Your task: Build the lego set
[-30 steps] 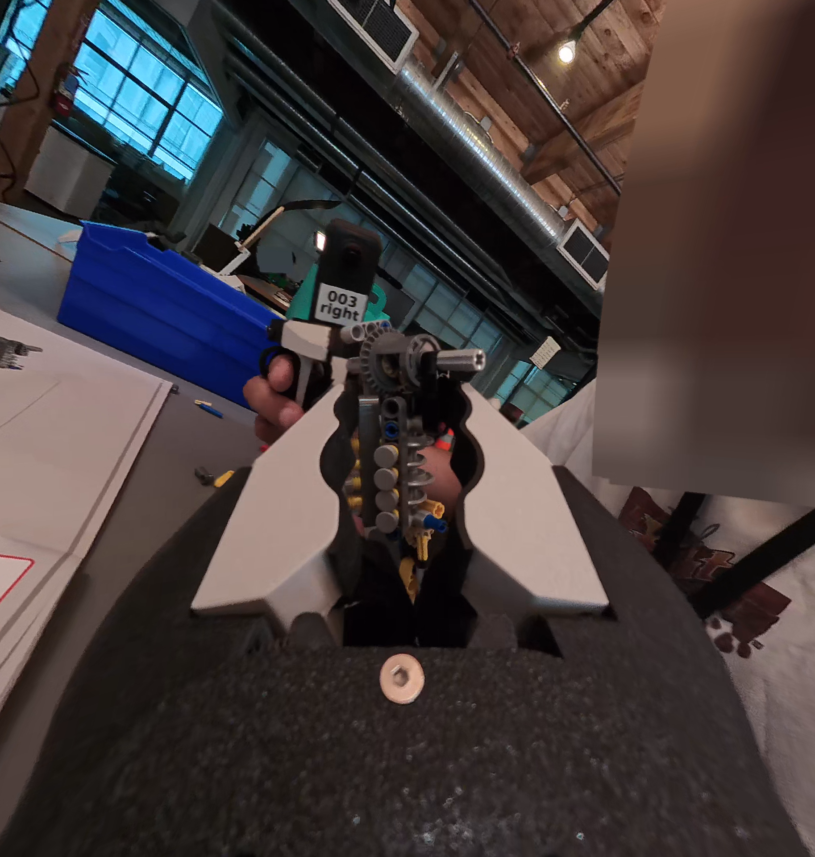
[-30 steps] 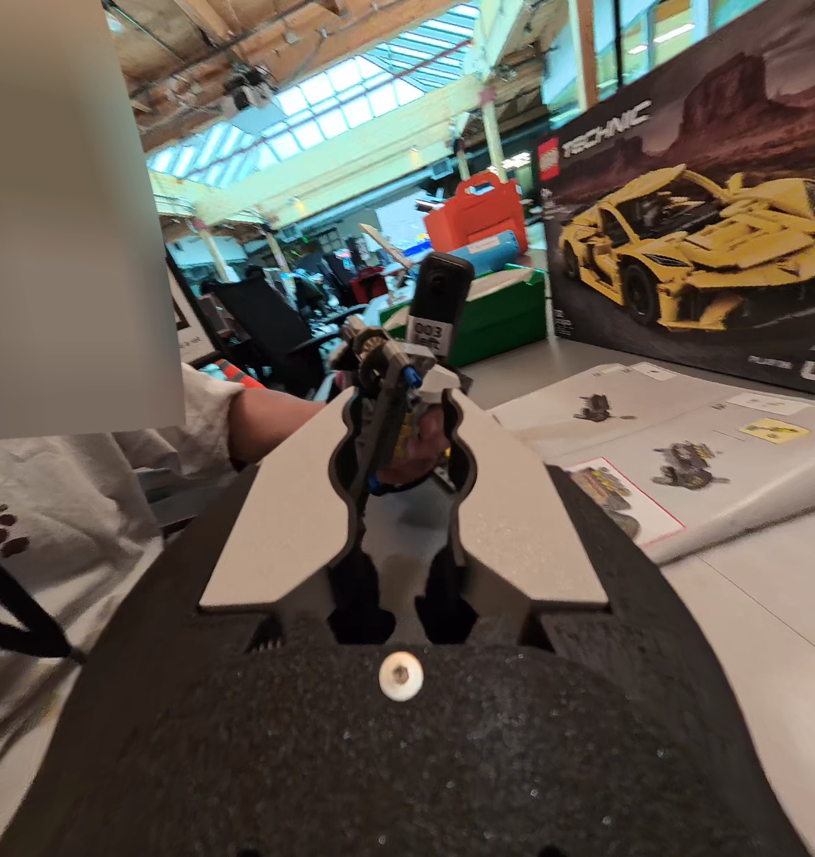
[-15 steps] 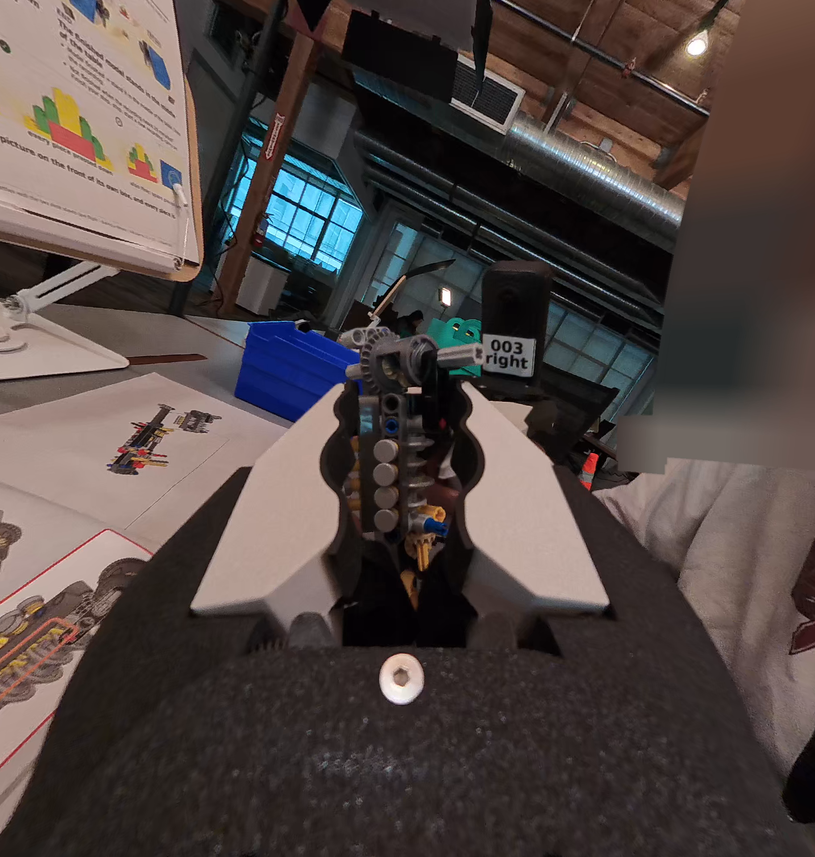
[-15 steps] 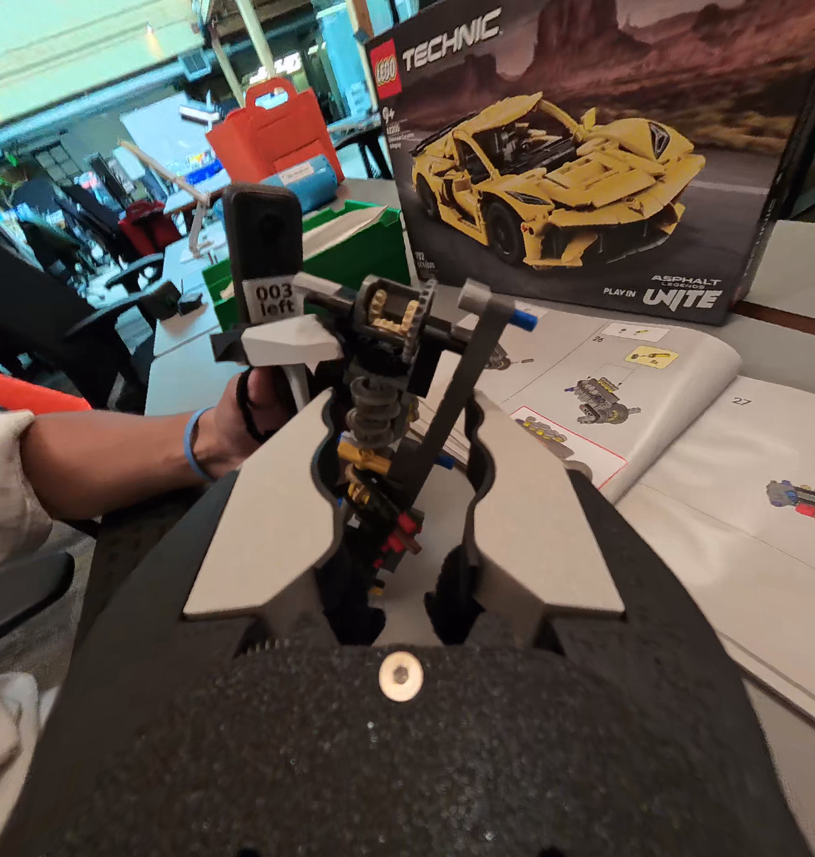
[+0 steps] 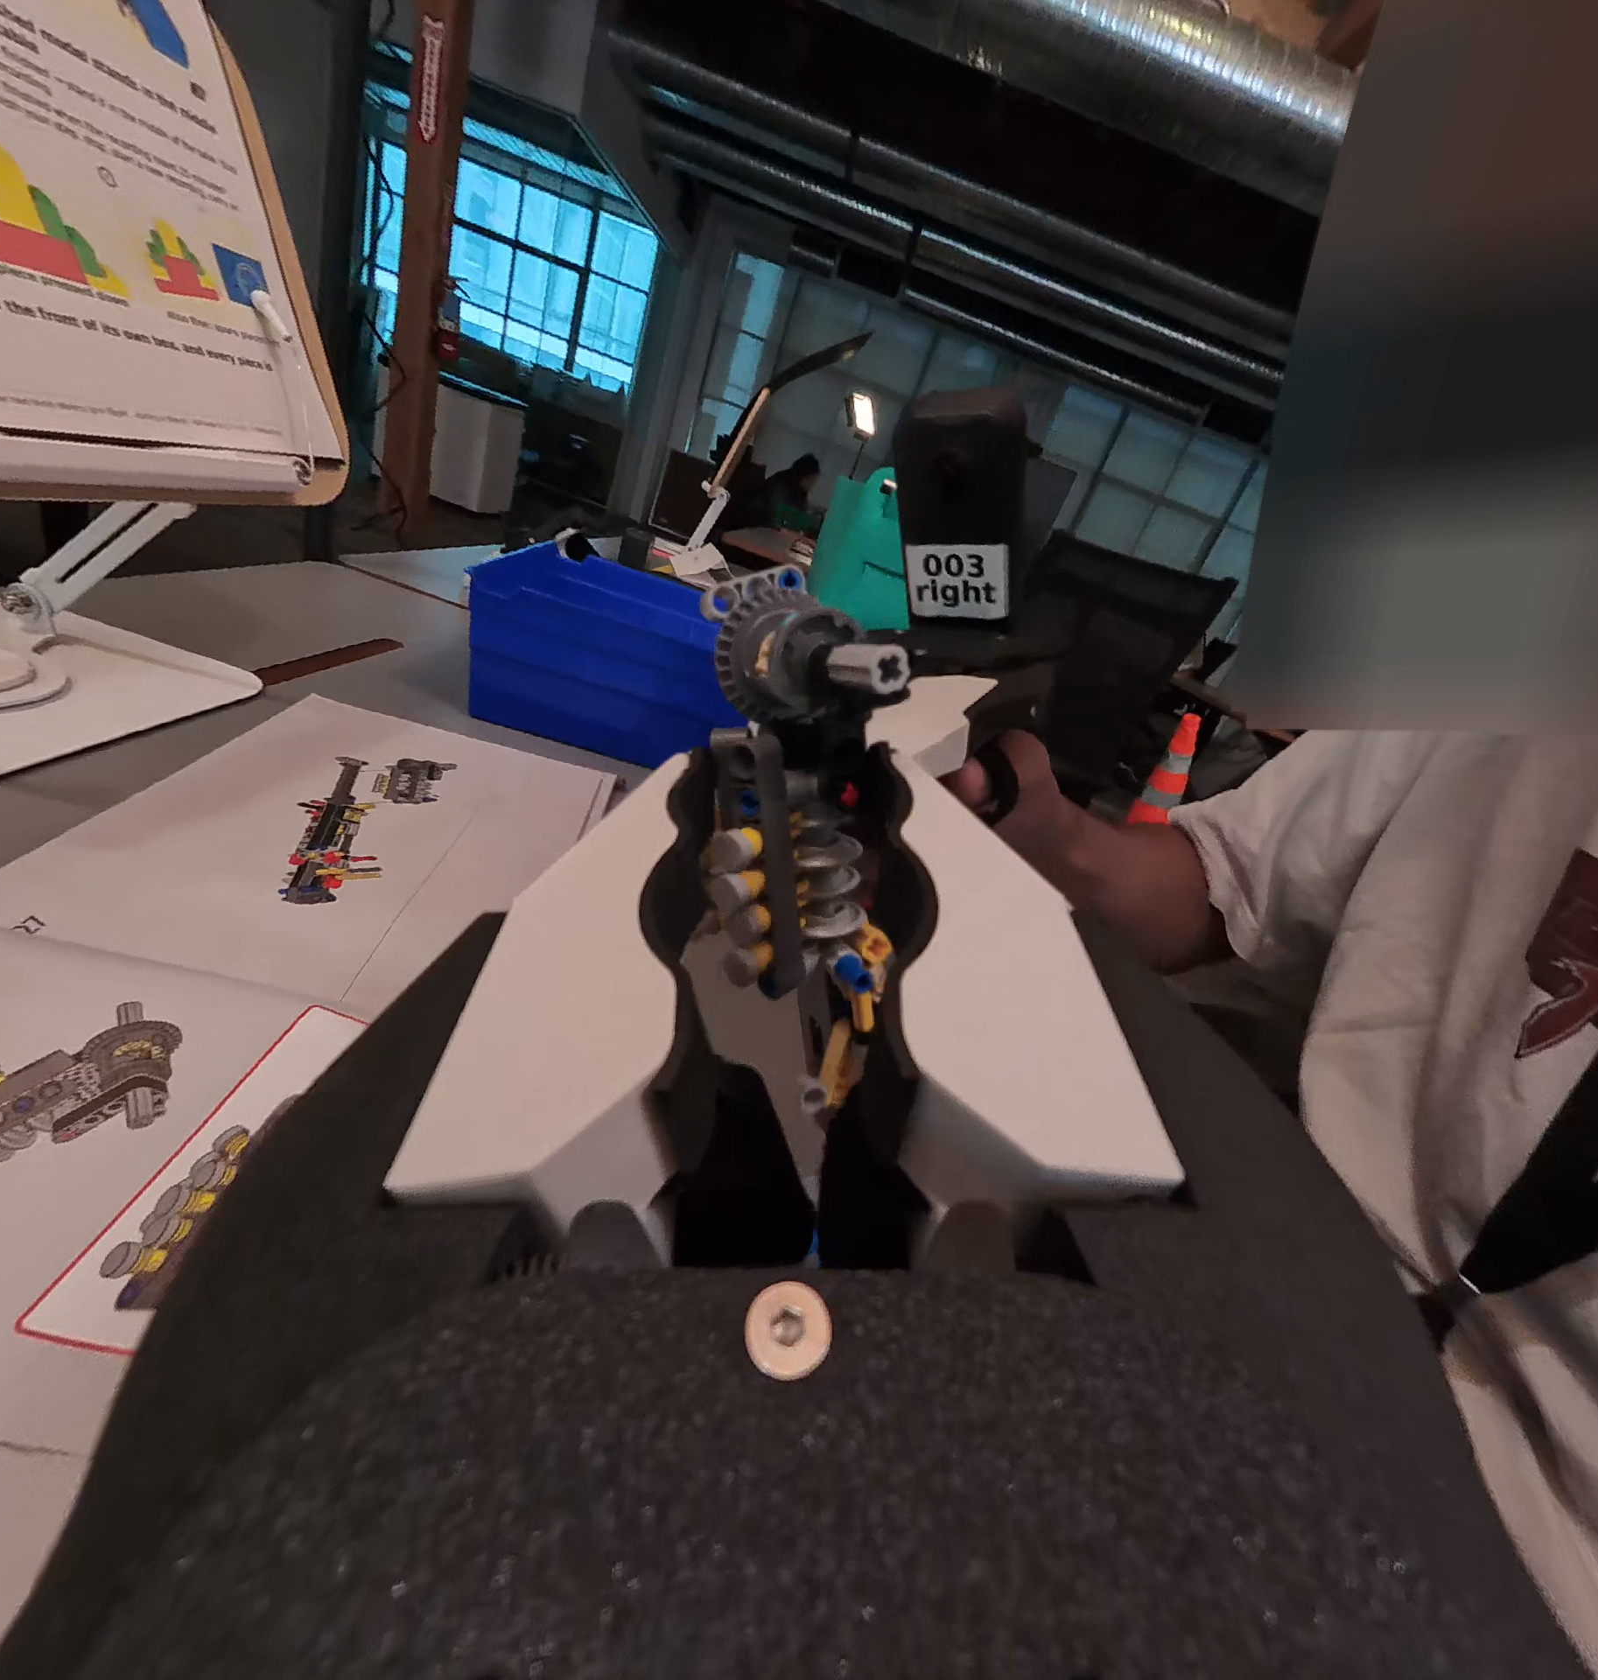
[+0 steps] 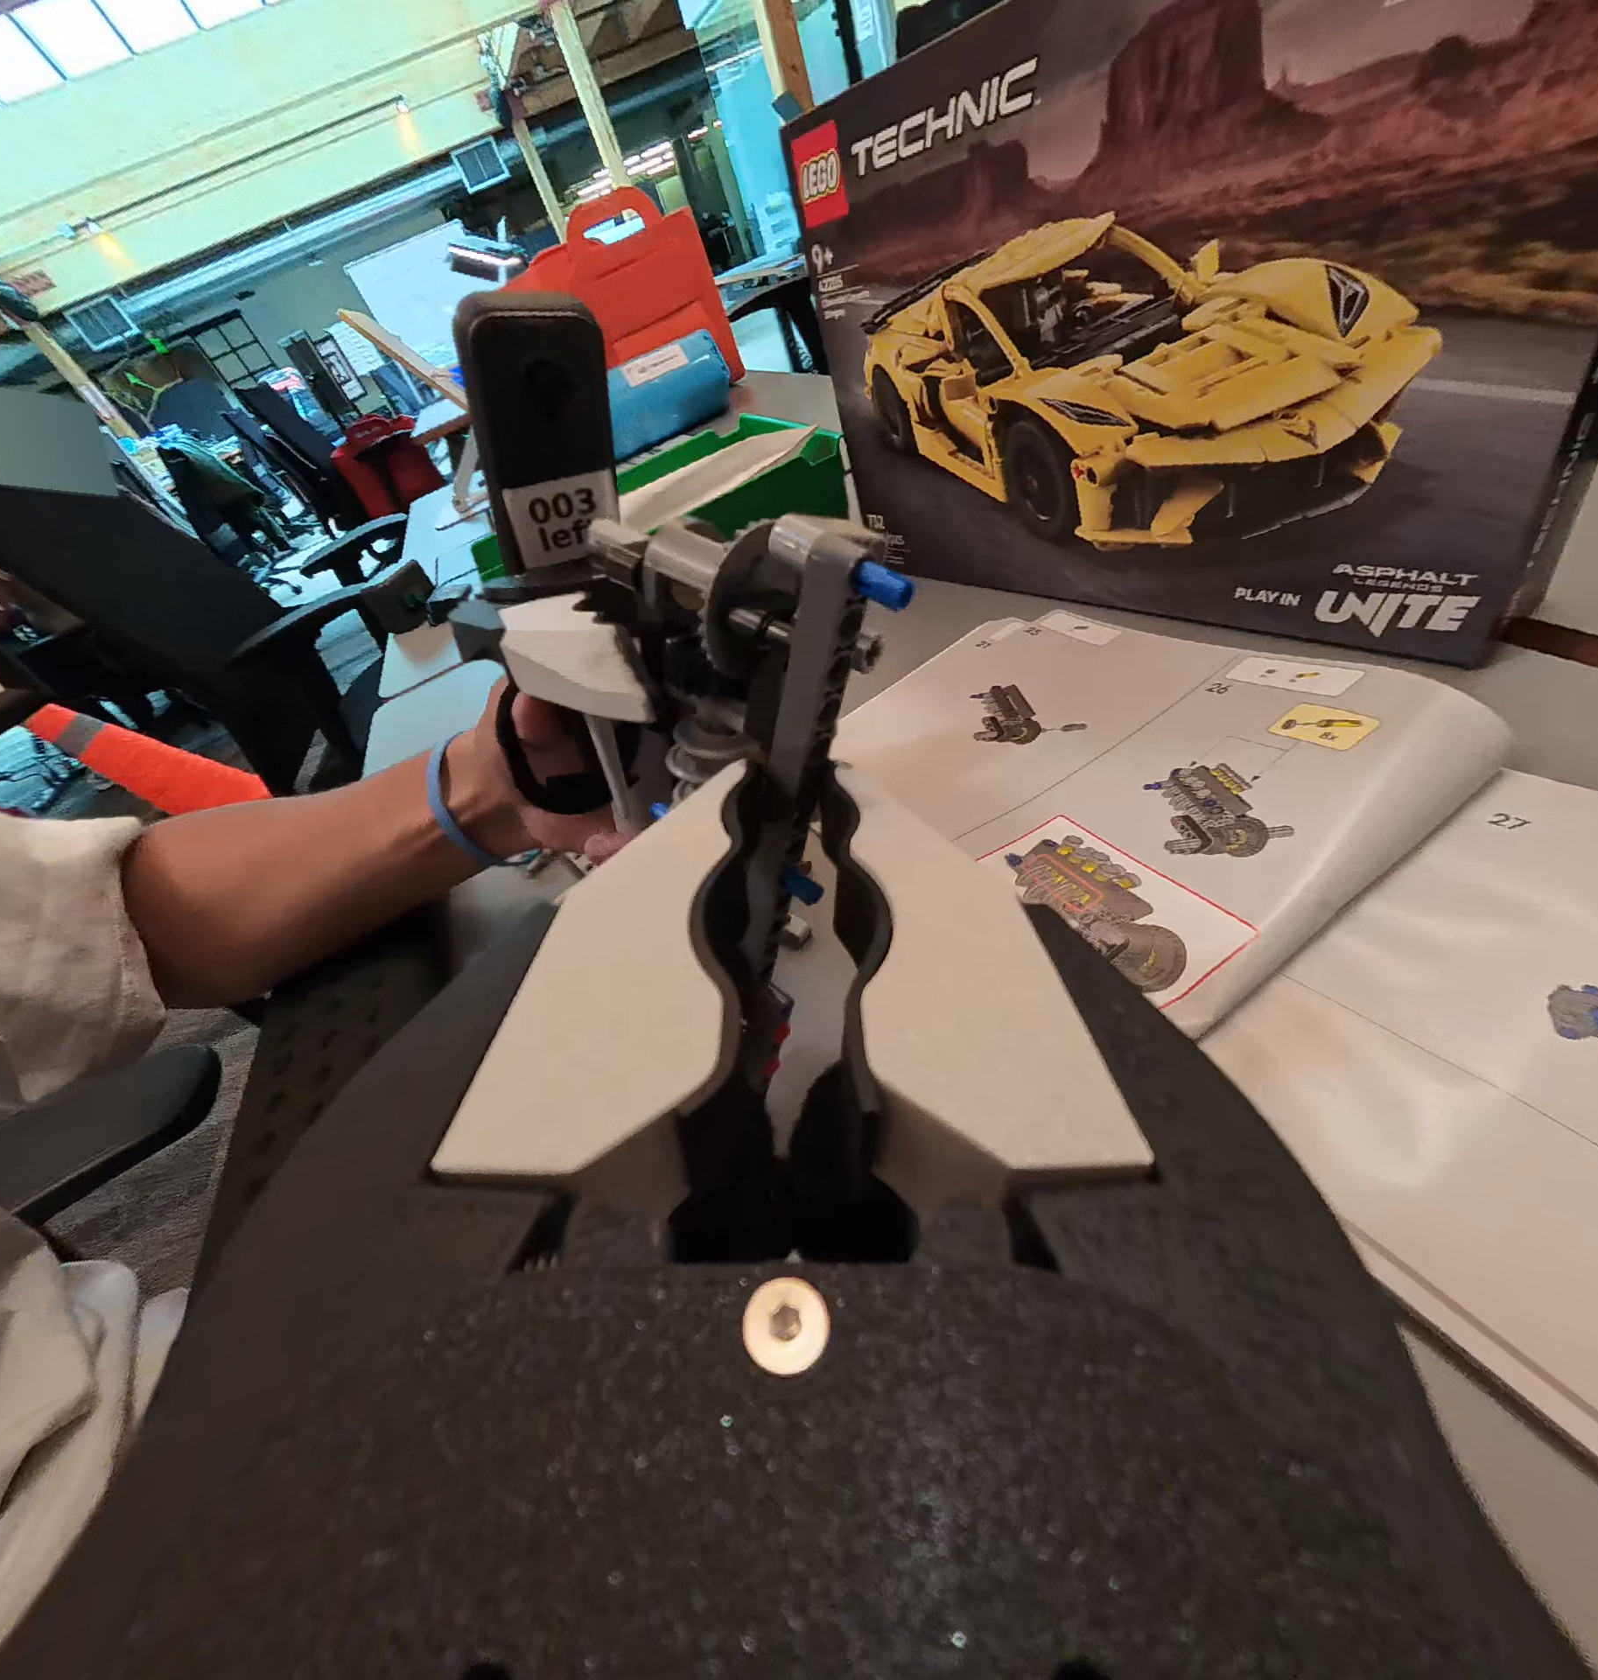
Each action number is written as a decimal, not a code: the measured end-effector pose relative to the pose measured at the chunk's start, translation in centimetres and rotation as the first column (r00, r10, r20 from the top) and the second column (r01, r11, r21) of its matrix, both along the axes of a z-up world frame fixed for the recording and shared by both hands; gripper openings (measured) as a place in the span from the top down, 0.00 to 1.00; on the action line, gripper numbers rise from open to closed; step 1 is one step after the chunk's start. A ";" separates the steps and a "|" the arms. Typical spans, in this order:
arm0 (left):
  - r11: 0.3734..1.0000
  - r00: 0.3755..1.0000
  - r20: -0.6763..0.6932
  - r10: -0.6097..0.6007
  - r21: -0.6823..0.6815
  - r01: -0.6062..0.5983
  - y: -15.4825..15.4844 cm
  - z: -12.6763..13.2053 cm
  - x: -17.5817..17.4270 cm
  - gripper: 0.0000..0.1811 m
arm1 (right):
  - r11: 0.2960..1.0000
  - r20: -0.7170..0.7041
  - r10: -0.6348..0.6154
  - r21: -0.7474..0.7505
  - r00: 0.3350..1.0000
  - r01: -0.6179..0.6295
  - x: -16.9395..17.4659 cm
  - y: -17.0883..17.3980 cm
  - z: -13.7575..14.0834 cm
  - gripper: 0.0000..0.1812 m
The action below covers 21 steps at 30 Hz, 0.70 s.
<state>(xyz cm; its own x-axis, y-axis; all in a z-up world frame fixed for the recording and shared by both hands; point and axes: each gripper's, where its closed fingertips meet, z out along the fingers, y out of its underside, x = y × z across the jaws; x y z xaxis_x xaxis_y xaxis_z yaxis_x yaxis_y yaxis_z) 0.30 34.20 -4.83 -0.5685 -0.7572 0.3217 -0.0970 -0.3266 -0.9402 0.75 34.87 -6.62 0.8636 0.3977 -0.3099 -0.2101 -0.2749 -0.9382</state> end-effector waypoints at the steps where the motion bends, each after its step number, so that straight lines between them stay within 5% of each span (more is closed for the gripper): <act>1: 1.000 1.000 -0.004 -0.003 0.013 0.003 0.0 -0.1 -0.1 0.83 | 1.000 -0.006 0.010 -0.002 1.000 -0.010 0.0 -0.1 0.0 0.94; 9: 0.993 0.994 0.027 0.107 0.038 -0.108 0.6 1.4 0.1 0.71 | 1.000 0.044 -0.002 -0.018 0.999 0.003 0.3 -0.1 0.0 0.94; 14: 0.989 0.990 0.053 0.131 0.064 -0.134 0.5 2.1 -0.3 0.89 | 1.000 0.051 -0.010 -0.027 0.999 0.011 0.6 0.0 -0.2 0.94; 21: 0.943 0.962 0.152 0.227 0.215 -0.256 0.0 2.2 0.0 0.92 | 1.000 0.081 -0.019 0.003 0.997 0.019 0.6 -0.3 0.3 0.88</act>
<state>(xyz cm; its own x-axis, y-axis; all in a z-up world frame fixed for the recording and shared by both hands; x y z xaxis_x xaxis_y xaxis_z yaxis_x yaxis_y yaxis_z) 0.27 34.21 -2.59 -0.3833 -0.9215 0.0618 0.0789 -0.0994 -0.9919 1.32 34.56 -6.28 0.8930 0.3819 -0.2380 -0.1388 -0.2695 -0.9530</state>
